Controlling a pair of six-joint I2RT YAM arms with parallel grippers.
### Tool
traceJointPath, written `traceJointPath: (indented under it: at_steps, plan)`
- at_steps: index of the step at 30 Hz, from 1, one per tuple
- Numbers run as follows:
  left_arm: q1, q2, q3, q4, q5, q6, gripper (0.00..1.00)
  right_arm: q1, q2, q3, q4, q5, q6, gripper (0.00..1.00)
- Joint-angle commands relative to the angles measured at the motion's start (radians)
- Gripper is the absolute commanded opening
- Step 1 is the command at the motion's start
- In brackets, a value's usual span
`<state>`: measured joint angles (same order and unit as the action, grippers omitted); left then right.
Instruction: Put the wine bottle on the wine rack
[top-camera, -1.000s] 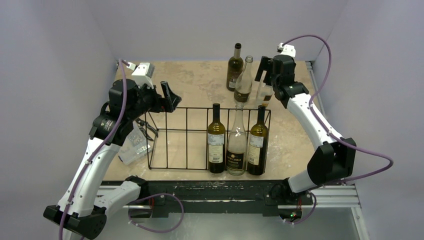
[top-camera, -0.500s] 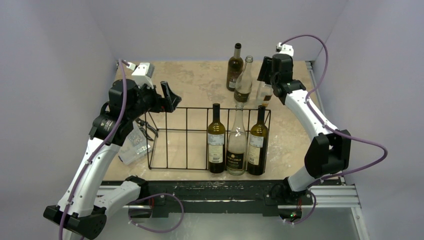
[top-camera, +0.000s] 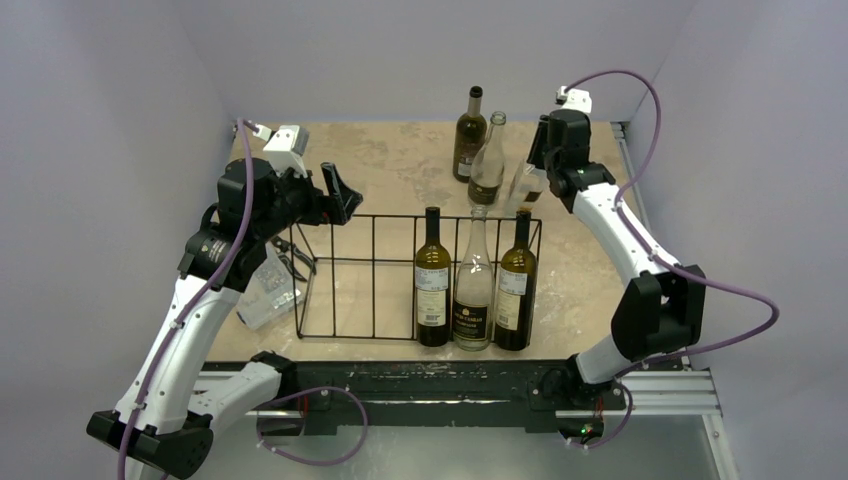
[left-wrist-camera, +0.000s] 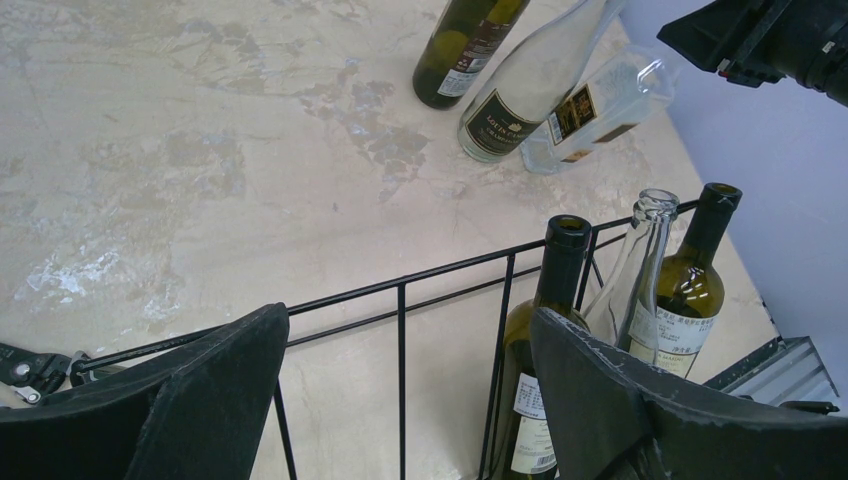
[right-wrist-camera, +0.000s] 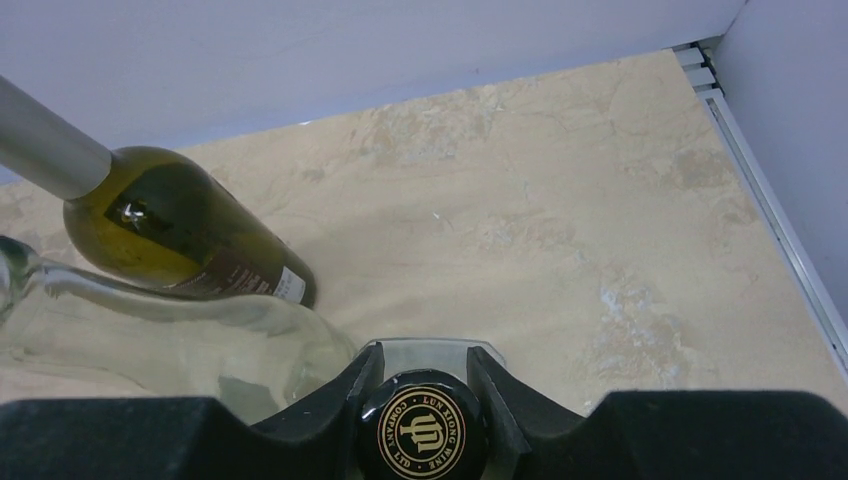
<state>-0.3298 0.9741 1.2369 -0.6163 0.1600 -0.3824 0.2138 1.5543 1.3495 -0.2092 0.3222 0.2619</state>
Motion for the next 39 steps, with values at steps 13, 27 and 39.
traceJointPath:
  at_steps: [13, 27, 39]
  plan:
    - [-0.008, -0.008, 0.023, 0.031, 0.014, 0.004, 0.90, 0.004, -0.341, -0.121, 0.152, 0.066, 0.059, 0.02]
    - [-0.008, -0.010, 0.025, 0.028, 0.009, 0.002, 0.90, 0.004, -0.647, -0.293, 0.326, 0.121, 0.135, 0.00]
    - [-0.009, -0.011, 0.026, 0.024, 0.014, -0.001, 0.90, 0.004, -0.765, -0.225, 0.333, 0.100, 0.145, 0.00]
